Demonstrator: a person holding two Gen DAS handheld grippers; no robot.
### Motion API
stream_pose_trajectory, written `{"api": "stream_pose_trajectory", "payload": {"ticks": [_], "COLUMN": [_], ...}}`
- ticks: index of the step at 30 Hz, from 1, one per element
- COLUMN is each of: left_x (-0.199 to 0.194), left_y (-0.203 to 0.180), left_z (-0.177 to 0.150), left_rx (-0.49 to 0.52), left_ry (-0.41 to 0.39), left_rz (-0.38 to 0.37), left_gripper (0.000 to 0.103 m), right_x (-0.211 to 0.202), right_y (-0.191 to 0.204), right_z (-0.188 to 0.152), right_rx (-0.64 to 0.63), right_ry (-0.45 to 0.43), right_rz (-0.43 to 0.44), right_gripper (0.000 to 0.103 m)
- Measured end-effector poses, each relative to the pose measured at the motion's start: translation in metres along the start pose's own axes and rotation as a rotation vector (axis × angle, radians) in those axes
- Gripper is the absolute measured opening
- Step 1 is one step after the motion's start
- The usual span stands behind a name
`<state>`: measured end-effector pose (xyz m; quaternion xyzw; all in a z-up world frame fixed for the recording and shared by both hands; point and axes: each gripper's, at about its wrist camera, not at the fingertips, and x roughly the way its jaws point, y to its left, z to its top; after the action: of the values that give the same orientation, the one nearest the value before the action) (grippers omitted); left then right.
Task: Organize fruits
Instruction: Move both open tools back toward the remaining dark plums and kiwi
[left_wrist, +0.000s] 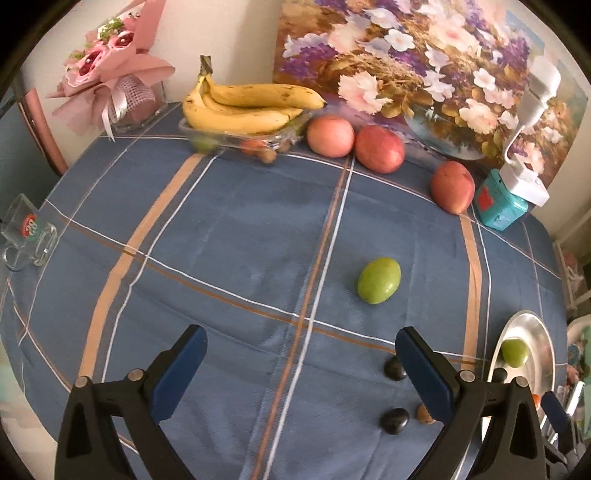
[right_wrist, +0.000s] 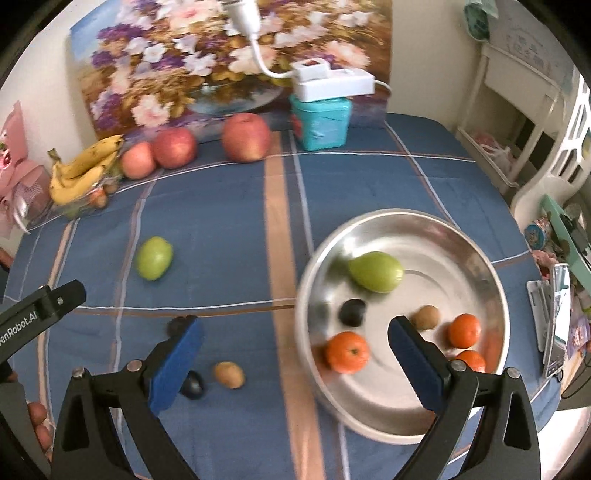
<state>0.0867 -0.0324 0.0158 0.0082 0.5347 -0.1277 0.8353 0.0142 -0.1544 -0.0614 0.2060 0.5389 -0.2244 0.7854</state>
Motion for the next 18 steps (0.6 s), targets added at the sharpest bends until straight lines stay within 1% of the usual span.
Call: {"api": "stream_pose_trajectory", "payload": {"ticks": [5, 9, 14, 18], "left_x": [-0.004, -0.001, 0.021, 0.040], "left_y": [0.014, 0.019, 0.012, 0.004], "left_z": [0.003, 0.004, -0.001, -0.009], "left_rx": [-0.023, -0.048, -0.048, -0.031], "left_ry": [-0.004, 0.009, 0.096, 0.168], "left_rz": [-0.015, -0.034, -0.074, -0.059], "left_gripper": [0.103, 0.103, 0.103, 0.103], "right_x": [-0.001, 0.006, 0.024, 0.038], "right_y": [0.022, 0.034, 0.042, 0.042], "right_z": [-0.001, -0.004, -0.010, -0.015], "right_rx": [-0.053, -0.080, -0.079, -0.055], "right_ry": [0.012, 0.032, 0.084, 0.137], "right_rz": [0.021, 0.074, 0.098, 0.157], "right_gripper": [0.100, 0.100, 0.100, 0.100]}}
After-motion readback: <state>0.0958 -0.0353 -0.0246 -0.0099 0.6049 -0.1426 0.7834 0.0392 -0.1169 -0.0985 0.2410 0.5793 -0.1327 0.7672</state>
